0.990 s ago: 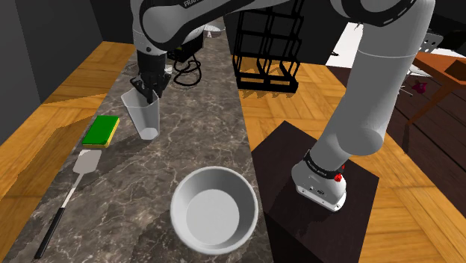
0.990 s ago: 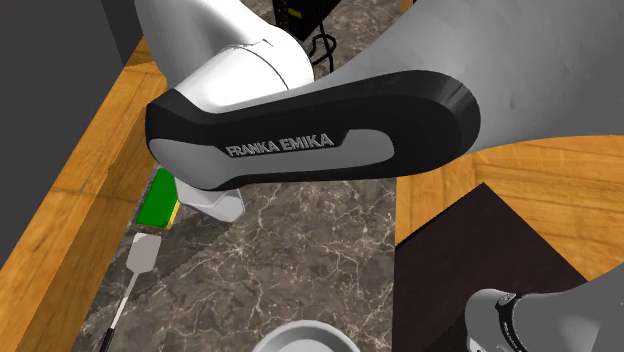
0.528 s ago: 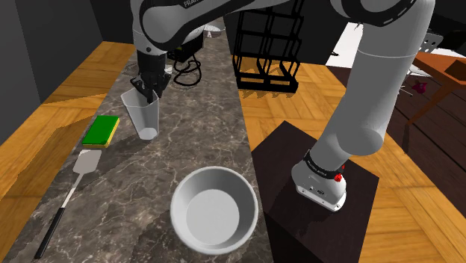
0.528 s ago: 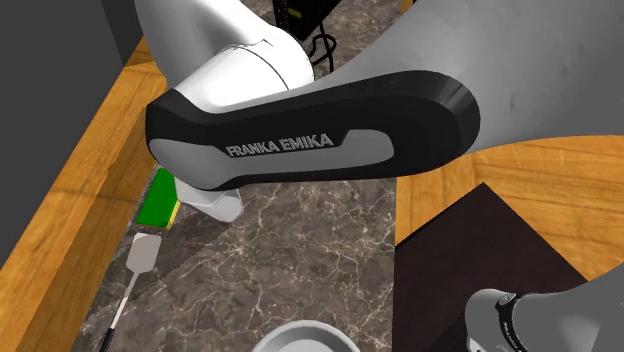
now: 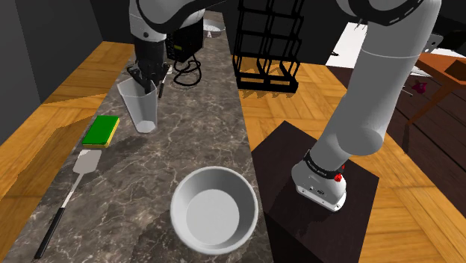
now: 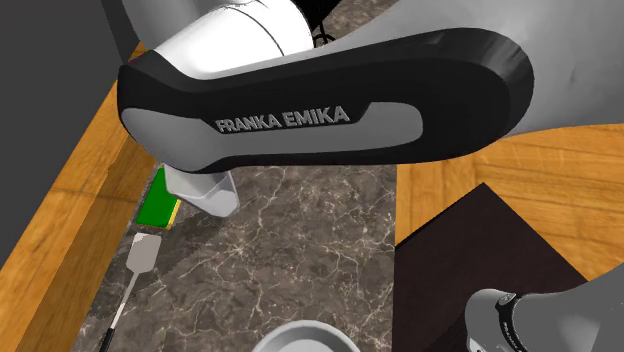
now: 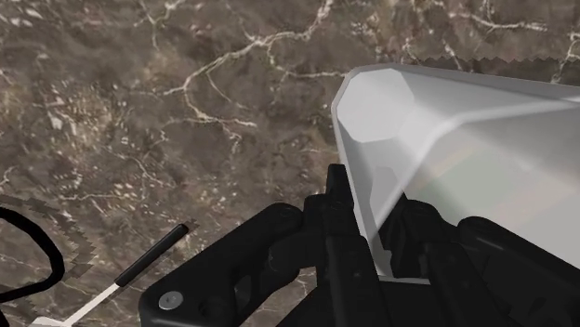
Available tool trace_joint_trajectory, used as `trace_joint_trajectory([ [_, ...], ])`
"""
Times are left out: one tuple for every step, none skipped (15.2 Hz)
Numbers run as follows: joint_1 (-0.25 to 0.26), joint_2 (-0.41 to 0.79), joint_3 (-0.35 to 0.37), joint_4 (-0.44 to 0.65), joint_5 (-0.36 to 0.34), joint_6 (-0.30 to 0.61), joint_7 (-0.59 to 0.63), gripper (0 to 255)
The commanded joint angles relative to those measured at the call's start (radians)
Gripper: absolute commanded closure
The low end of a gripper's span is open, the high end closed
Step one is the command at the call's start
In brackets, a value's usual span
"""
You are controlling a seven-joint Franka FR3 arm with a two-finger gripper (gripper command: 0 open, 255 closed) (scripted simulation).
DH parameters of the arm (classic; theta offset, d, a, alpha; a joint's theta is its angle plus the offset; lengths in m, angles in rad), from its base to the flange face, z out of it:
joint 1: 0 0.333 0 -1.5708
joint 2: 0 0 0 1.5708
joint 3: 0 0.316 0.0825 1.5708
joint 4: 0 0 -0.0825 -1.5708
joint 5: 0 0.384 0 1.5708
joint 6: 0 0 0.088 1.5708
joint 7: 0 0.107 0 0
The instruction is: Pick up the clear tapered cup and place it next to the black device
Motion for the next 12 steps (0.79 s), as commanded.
trace_joint_trajectory([
  [-0.001, -0.011, 0.001, 0.014, 0.002, -0.025, 0.001, 255],
  [-0.001, -0.015, 0.001, 0.023, 0.002, -0.037, 0.002, 255],
  [-0.001, -0.019, 0.001, 0.031, 0.003, -0.050, 0.003, 255],
  [-0.002, -0.023, 0.001, 0.040, 0.003, -0.062, 0.003, 255],
  [-0.002, -0.026, 0.001, 0.049, 0.004, -0.074, 0.004, 255],
  [-0.002, -0.029, 0.002, 0.058, 0.004, -0.087, 0.005, 255],
  [-0.002, -0.032, 0.002, 0.068, 0.004, -0.099, 0.006, 255],
  [-0.002, -0.035, 0.002, 0.078, 0.005, -0.112, 0.006, 255],
  [-0.002, -0.038, 0.002, 0.088, 0.005, -0.125, 0.007, 255],
  [-0.003, -0.040, 0.002, 0.098, 0.005, -0.137, 0.008, 255],
  [-0.003, -0.042, 0.002, 0.109, 0.005, -0.150, 0.009, 255],
  [-0.003, -0.044, 0.002, 0.120, 0.005, -0.163, 0.010, 255],
])
